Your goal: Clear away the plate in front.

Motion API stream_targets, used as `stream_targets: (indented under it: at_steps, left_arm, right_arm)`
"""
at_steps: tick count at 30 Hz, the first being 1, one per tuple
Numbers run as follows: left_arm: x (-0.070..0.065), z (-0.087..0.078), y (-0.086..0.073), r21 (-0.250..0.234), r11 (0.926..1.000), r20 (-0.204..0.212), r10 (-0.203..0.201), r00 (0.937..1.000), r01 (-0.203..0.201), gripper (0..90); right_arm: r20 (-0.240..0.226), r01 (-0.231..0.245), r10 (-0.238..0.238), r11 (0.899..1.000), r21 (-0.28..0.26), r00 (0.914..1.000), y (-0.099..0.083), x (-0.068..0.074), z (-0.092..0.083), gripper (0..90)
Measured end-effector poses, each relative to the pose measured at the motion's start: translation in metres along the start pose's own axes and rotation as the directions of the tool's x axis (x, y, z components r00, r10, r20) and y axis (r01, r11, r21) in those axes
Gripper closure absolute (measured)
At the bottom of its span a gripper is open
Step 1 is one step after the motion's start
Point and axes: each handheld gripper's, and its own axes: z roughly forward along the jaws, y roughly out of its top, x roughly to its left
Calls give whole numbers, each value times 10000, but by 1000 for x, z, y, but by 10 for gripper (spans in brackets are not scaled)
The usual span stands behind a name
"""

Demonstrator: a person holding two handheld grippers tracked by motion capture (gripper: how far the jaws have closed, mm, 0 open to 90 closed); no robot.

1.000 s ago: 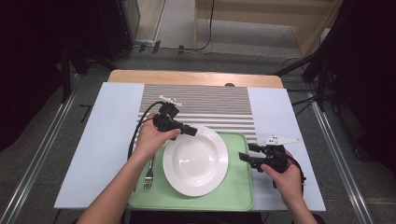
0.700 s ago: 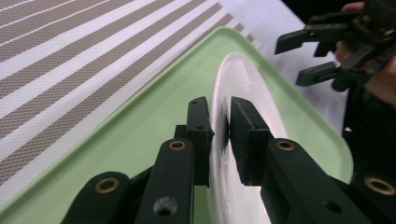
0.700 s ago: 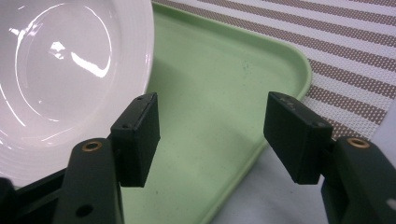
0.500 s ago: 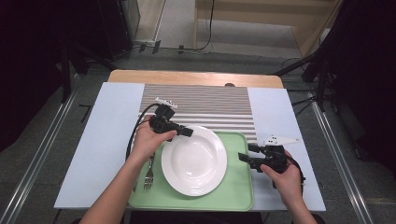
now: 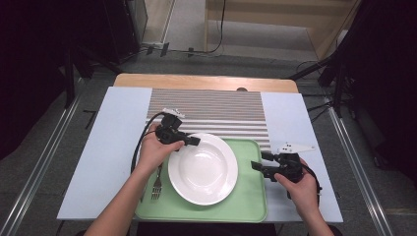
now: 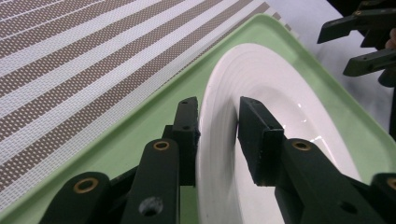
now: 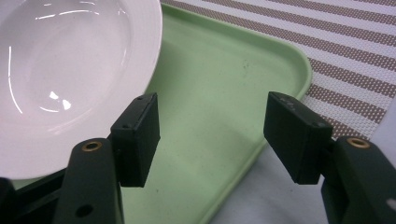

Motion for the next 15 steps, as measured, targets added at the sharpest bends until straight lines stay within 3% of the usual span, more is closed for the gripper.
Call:
stream_targets:
  at_steps: [6,12,15]
  left_arm:
    - [5,5,-5,12,10000,-163,-27,9999,27,637]
    - [6,6,-11,204,9997,-890,117,9960,-99,585]
    - [12,5,-15,126,9998,-716,-129,9974,138,602]
  right_arm:
    - [-21,5,-5,10000,-6,10000,0,0,0,353]
    - [-62,23,-23,10000,-21,10000,0,0,0,353]
    - [-63,27,-27,10000,-13,10000,0,0,0,353]
